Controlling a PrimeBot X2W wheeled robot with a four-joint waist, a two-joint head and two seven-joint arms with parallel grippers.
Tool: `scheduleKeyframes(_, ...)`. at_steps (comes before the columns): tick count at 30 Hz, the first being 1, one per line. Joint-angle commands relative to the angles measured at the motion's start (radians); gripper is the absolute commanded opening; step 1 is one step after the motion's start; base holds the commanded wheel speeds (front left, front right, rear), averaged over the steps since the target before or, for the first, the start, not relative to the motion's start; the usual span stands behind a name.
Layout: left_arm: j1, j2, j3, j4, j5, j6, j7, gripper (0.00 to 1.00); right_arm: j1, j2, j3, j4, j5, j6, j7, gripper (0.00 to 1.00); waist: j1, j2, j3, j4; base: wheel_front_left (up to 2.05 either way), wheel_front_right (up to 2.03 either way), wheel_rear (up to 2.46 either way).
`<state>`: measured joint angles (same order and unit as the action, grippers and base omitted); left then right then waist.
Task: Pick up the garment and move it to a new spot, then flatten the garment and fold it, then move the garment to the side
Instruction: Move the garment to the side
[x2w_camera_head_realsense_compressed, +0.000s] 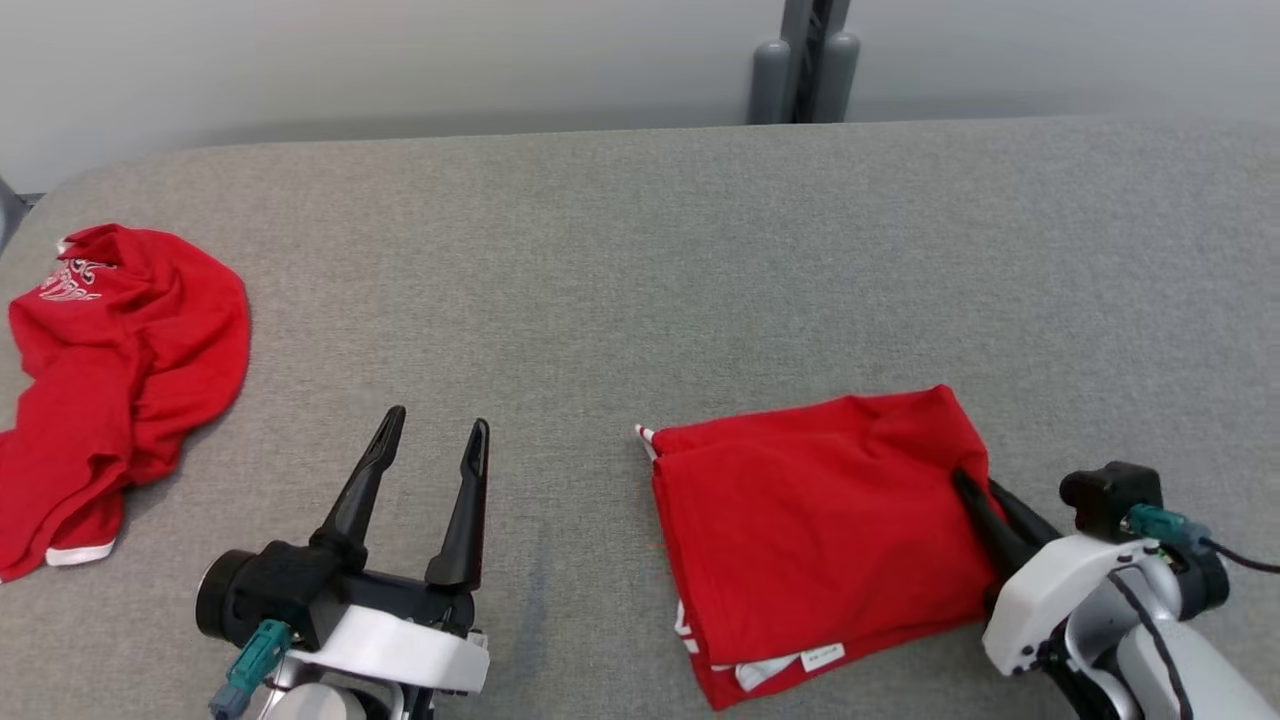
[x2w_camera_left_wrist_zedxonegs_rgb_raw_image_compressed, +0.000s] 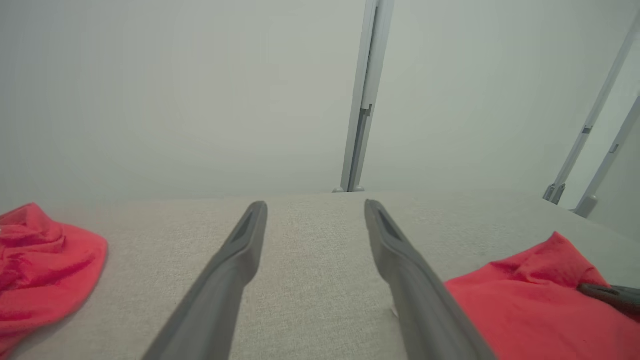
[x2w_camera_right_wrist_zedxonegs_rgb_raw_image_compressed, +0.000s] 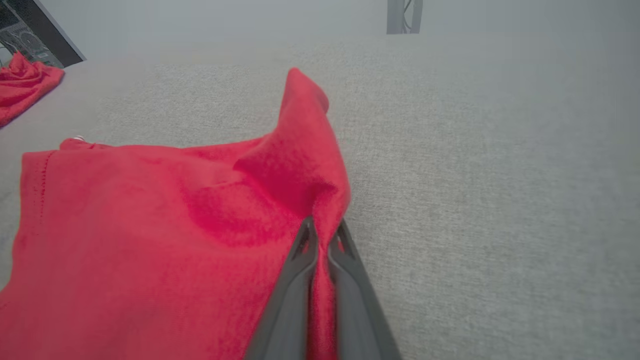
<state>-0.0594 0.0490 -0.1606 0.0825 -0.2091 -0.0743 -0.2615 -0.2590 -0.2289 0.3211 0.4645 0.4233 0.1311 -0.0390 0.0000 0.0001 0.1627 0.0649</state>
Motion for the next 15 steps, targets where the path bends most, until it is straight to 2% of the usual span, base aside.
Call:
scheduleKeyframes(1,-0.03,0.004,-0.003,-0.007,0.024,-0.009,-0.003,1.0,-0.039,-0.044,0.006,-0.015,-0.017,-0.001,0.013,0.0,0.0,-0.0001,0.041,-0.046,0.0,0.0,0.0)
scheduleKeyframes(4,-0.048,0.004,-0.005,-0.014,0.036,-0.016,-0.003,1.0,-0.072,-0.075,0.016,-0.031,-0.018,-0.001,0.023,0.0,0.0,-0.0001,0.068,-0.073,0.0,0.0,0.0)
scheduleKeyframes(10,-0.114,0.004,-0.018,-0.039,0.07,-0.038,-0.003,1.0,-0.18,-0.197,0.031,-0.059,-0.019,-0.001,0.047,0.0,0.0,-0.0001,0.178,-0.146,0.0,0.0,0.0)
scheduleKeyframes(12,-0.144,0.006,-0.028,-0.052,0.069,-0.044,-0.003,1.0,-0.219,-0.245,0.009,-0.046,-0.031,-0.001,0.033,0.0,0.0,-0.0001,0.213,-0.165,0.0,0.0,0.0)
scheduleKeyframes(15,-0.179,0.022,-0.051,-0.072,0.087,-0.049,-0.003,1.0,-0.266,-0.281,0.003,-0.017,-0.034,-0.001,0.021,0.0,0.0,-0.0001,0.252,-0.198,0.0,0.0,0.0)
